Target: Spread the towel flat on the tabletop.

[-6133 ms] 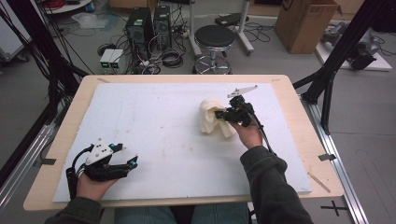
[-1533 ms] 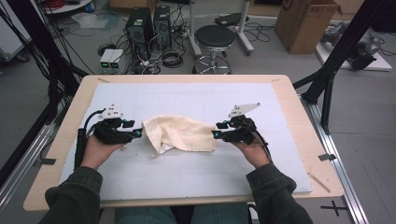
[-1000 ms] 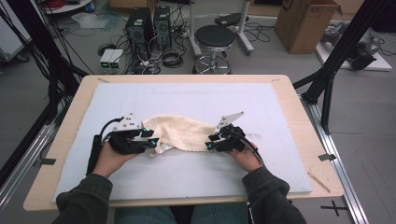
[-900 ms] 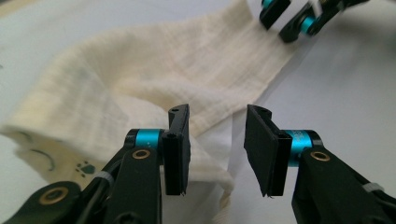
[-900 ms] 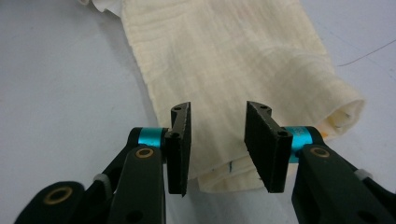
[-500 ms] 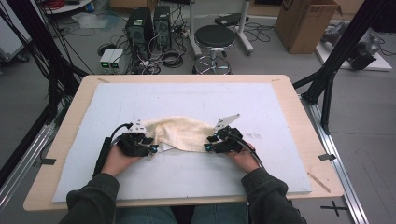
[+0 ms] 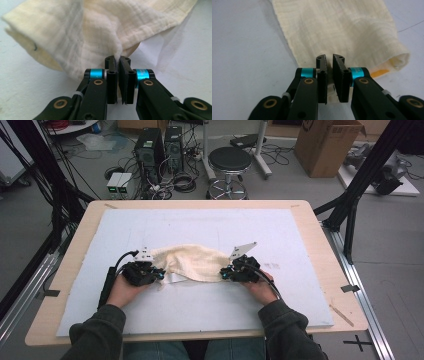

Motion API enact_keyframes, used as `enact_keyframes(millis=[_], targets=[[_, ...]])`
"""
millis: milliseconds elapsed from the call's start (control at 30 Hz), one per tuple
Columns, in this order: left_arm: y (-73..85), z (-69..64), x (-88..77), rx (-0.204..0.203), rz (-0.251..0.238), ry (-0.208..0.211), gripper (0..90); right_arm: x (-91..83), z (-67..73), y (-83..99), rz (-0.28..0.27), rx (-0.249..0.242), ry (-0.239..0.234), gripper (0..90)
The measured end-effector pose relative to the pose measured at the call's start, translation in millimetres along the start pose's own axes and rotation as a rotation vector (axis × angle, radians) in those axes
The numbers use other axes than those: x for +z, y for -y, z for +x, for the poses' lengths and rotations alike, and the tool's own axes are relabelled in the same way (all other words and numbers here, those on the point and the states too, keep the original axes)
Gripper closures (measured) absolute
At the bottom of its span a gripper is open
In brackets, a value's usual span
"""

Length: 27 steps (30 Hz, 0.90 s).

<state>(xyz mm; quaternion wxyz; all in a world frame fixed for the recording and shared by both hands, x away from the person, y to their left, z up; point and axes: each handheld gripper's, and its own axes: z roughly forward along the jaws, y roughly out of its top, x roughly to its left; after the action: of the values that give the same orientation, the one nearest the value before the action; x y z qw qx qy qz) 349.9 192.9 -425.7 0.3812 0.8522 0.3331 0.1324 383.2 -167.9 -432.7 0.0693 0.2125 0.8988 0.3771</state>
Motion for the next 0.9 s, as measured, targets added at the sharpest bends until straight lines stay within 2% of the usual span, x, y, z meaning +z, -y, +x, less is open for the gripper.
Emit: enact_keyframes(millis=[167,300,333,433,467,600,700,800,900], targets=[[-1.7,0.9,-16.1,0.012,-0.039,0.005,85.0,-13.1,-0.5,-0.6,-0.047,0.003,-0.007,84.6],[-1.2,0.5,-27.0,0.016,-0.069,0.017,85.0,-24.1,1.3,-1.4,-0.087,0.014,-0.031,84.4],[-1.0,0.2,-28.2,0.009,-0.076,0.020,85.0,-25.2,1.9,-2.0,-0.080,0.021,-0.040,84.4],[-0.5,-0.7,-31.8,0.003,-0.086,0.030,85.0,-25.7,3.6,-3.1,-0.071,0.004,-0.023,83.2],[-0.3,-0.8,-32.1,0.009,-0.085,0.030,85.0,-25.7,3.9,-3.1,-0.071,0.016,-0.020,79.3],[0.6,-0.3,-29.4,0.010,-0.067,0.023,84.9,-21.2,3.6,-2.6,-0.052,0.014,-0.029,70.4],[1.4,3.3,-25.8,0.001,-0.050,0.017,84.8,-17.7,9.5,-4.6,-0.054,-0.025,-0.069,68.1],[1.7,6.4,-22.9,-0.008,-0.042,0.017,84.8,-6.8,15.8,-5.2,-0.011,-0.057,-0.113,65.2],[1.7,7.9,-22.4,-0.011,-0.043,0.014,84.8,6.7,23.1,-5.5,0.055,-0.124,-0.094,66.5]])
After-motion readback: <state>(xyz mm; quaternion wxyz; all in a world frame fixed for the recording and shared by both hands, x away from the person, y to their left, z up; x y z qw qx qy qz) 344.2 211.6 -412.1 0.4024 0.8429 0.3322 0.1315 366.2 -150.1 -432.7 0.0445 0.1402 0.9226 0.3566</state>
